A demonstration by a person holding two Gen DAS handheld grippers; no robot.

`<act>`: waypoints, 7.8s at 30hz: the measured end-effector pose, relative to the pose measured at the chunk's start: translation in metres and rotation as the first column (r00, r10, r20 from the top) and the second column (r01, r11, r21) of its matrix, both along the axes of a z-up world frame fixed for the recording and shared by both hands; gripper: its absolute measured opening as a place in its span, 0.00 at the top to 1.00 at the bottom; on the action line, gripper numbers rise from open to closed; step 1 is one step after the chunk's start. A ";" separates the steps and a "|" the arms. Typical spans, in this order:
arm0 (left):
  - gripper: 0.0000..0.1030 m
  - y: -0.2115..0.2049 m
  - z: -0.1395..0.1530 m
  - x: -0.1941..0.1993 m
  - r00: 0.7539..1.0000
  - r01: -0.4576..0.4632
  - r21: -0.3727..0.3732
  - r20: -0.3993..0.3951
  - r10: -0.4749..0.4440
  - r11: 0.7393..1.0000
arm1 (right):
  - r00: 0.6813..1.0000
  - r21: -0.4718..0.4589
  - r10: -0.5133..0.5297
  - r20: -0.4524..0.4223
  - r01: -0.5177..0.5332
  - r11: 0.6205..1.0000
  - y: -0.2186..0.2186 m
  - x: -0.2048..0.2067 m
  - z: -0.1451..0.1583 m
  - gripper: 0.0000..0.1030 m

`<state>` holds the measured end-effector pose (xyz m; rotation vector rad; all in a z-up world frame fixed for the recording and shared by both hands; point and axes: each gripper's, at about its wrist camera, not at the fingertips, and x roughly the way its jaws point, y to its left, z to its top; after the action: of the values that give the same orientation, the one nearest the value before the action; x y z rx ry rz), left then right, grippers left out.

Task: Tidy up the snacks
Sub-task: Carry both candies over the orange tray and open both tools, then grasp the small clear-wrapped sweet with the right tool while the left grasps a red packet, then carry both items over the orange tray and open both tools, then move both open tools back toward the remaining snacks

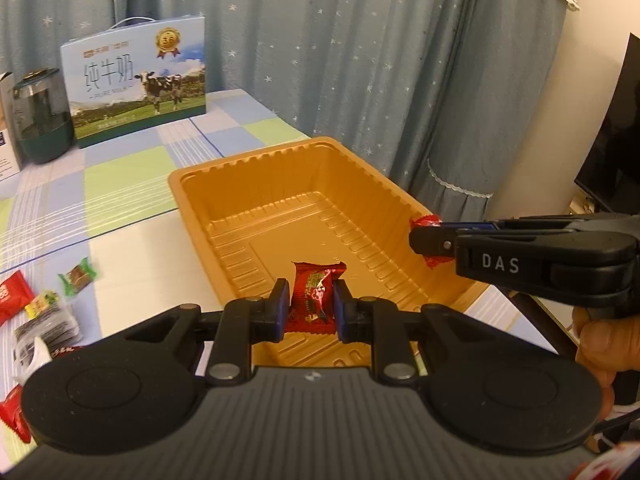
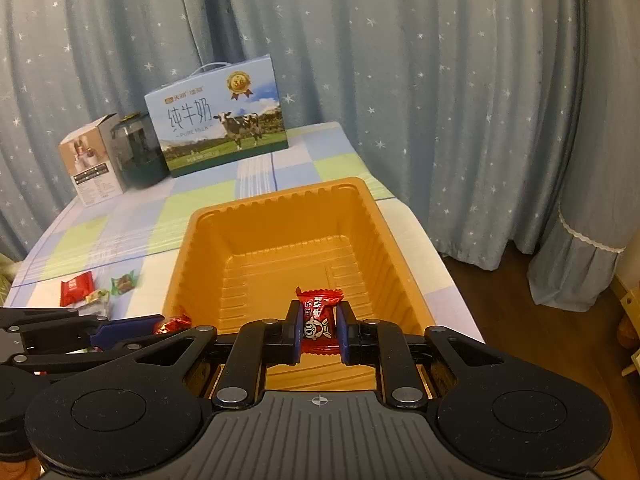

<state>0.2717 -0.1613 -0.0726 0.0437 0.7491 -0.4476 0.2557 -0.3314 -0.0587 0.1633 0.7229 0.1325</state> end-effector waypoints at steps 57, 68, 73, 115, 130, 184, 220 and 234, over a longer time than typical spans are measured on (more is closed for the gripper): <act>0.40 0.218 0.004 -0.127 0.938 -0.344 0.102 0.070 0.338 0.933 | 0.969 0.064 0.243 0.033 -0.245 0.967 0.149 -0.088 0.008 0.37; 0.40 0.235 -0.022 -0.107 0.945 -0.327 0.117 0.043 0.324 0.938 | 0.964 0.019 0.264 -0.039 -0.263 0.965 0.183 -0.071 -0.041 0.37; 0.40 0.238 -0.031 -0.087 0.951 -0.309 0.125 0.038 0.306 0.943 | 0.964 -0.020 0.261 -0.050 -0.262 0.965 0.198 -0.050 -0.057 0.47; 0.77 0.214 -0.065 -0.034 0.986 -0.140 0.204 -0.058 0.155 0.969 | 0.974 -0.051 0.219 -0.060 -0.222 0.974 0.206 -0.036 -0.076 0.80; 0.78 0.202 -0.039 -0.099 0.947 -0.310 0.131 -0.044 0.318 0.942 | 0.979 -0.037 0.198 -0.039 -0.199 0.979 0.189 -0.078 -0.057 0.80; 0.78 0.012 0.028 -0.036 0.995 -0.094 -0.010 0.024 0.095 0.995 | 0.997 -0.007 -0.032 0.066 0.032 0.999 -0.001 -0.039 0.027 0.80; 0.40 0.090 0.017 -0.086 0.963 -0.267 -0.036 0.038 0.268 0.963 | 0.998 0.167 -0.040 0.055 0.031 0.985 -0.009 -0.030 0.035 0.64; 0.31 0.167 0.029 -0.152 0.911 -0.408 -0.009 0.059 0.408 0.913 | 0.992 0.178 0.064 0.108 -0.082 0.981 0.062 -0.103 0.054 0.44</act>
<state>0.1198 0.0053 -0.0431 -0.0962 0.6780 -0.0443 0.1527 -0.2697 -0.0049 0.3029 0.6143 0.2757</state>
